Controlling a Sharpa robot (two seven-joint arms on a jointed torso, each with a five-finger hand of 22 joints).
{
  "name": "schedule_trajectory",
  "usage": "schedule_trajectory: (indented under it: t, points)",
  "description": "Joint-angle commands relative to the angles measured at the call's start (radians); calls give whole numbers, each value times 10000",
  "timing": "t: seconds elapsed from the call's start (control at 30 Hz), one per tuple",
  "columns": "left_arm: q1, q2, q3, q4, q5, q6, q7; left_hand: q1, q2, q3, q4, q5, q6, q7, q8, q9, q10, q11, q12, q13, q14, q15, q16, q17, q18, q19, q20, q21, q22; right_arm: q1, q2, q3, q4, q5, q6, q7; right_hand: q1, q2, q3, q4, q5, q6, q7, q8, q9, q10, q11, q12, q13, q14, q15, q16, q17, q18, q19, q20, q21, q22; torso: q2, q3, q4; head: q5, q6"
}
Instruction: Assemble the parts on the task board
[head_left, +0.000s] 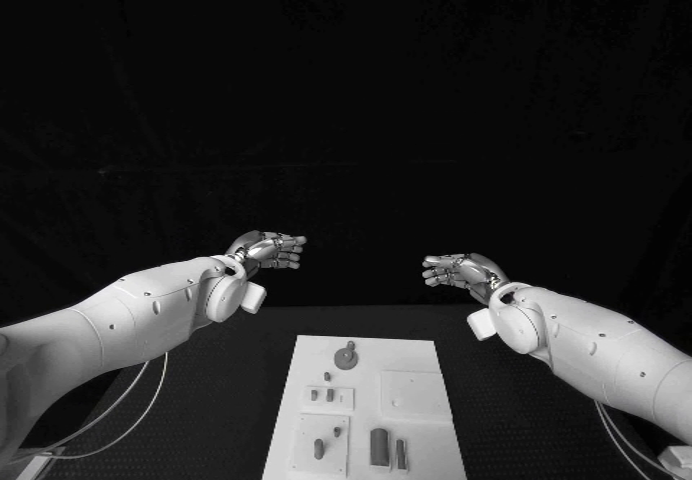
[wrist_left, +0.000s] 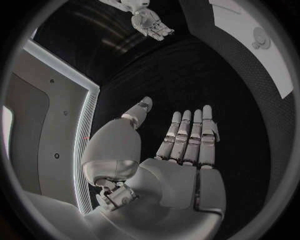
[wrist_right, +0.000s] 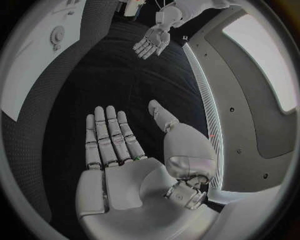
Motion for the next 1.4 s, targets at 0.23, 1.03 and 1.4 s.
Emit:
schedule_trajectory:
  t: [0.23, 1.03, 1.4]
  points:
    - [-92, -5, 29, 90, 110, 71, 131, -9231, 760, -4412, 1388, -497, -6696, -1355, -2278, -4965, -8235, -1249, -670, -1435, -6249, -1679, -2789, -5617, -150, -7504, -677, -616, -6818, 2, -54, 11, 154, 159, -105, 114, -7527, 78, -5267, 2827, -465, -7483, -1953, -1034, -6643, -8600, -1697, -2305, -3225, -6961, -1942, -4429, -4385, -915, -4604, -1765, -2308, -4248, 18, 7, 44, -61, 127]
    - [-1527, -1664, 1078, 6220, 1515, -5871, 2290, -9231, 760, -4412, 1388, -497, -6696, -1355, -2278, -4965, -8235, -1249, -670, -1435, -6249, -1679, -2789, -5617, -150, -7504, -677, -616, -6818, -283, -2442, -212, 6594, 2643, -5985, 1640, -7527, 78, -5267, 2827, -465, -7483, -1953, -1034, -6643, -8600, -1697, -2305, -3225, -6961, -1942, -4429, -4385, -915, -4604, -1765, -2308, -11497, 1047, -124, 561, -662, 166]
    - [-1757, -1930, 1246, 7203, 1740, -6824, 2636, -9231, 760, -4412, 1388, -497, -6696, -1355, -2278, -4965, -8235, -1249, -670, -1435, -6249, -1679, -2789, -5617, -150, -7504, -677, -616, -6818, -366, -3141, -277, 8476, 3369, -7705, 2087, -7527, 78, -5267, 2827, -465, -7483, -1953, -1034, -6643, -8600, -1697, -2305, -3225, -6961, -1942, -4429, -4385, -915, -4604, -1765, -2308, -11497, 1047, -124, 561, -662, 166]
